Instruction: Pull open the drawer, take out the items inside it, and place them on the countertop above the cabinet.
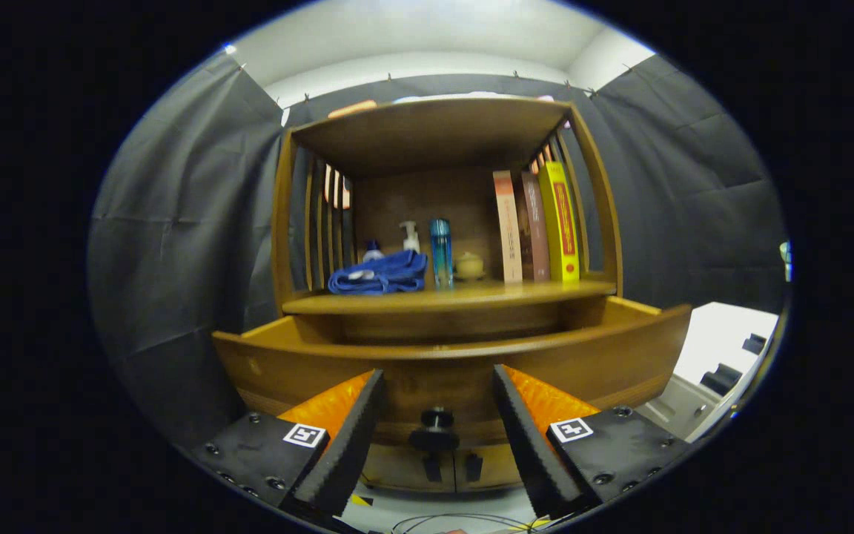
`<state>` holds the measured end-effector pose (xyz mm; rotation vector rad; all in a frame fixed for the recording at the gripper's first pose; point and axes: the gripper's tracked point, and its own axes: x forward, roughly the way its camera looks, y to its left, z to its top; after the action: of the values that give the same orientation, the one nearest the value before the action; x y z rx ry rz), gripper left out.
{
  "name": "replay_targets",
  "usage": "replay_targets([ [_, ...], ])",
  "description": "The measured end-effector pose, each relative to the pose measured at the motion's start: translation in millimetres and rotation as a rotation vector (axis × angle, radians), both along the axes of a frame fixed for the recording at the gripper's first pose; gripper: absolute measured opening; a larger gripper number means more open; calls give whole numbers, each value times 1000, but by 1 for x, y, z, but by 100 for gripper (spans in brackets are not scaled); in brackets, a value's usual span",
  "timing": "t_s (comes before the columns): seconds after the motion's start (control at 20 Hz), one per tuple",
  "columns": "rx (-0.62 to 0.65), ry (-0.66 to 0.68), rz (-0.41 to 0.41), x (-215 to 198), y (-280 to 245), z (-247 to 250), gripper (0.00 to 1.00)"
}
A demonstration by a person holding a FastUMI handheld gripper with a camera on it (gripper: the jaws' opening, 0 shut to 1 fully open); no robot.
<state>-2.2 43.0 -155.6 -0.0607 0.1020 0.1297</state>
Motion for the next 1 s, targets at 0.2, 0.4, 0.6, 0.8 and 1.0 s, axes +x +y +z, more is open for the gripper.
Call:
replay_targets([
  [0.2, -34, -20, 38, 37, 14, 63, 95],
  [0.4, -114, 53, 99, 96, 38, 81, 95],
  [0.6, -194, 286, 130, 137, 56, 20, 94],
  [0.8, -227, 539, 102, 143, 49, -64, 94],
  [1.0, -249, 689, 26, 141, 23, -118, 94],
])
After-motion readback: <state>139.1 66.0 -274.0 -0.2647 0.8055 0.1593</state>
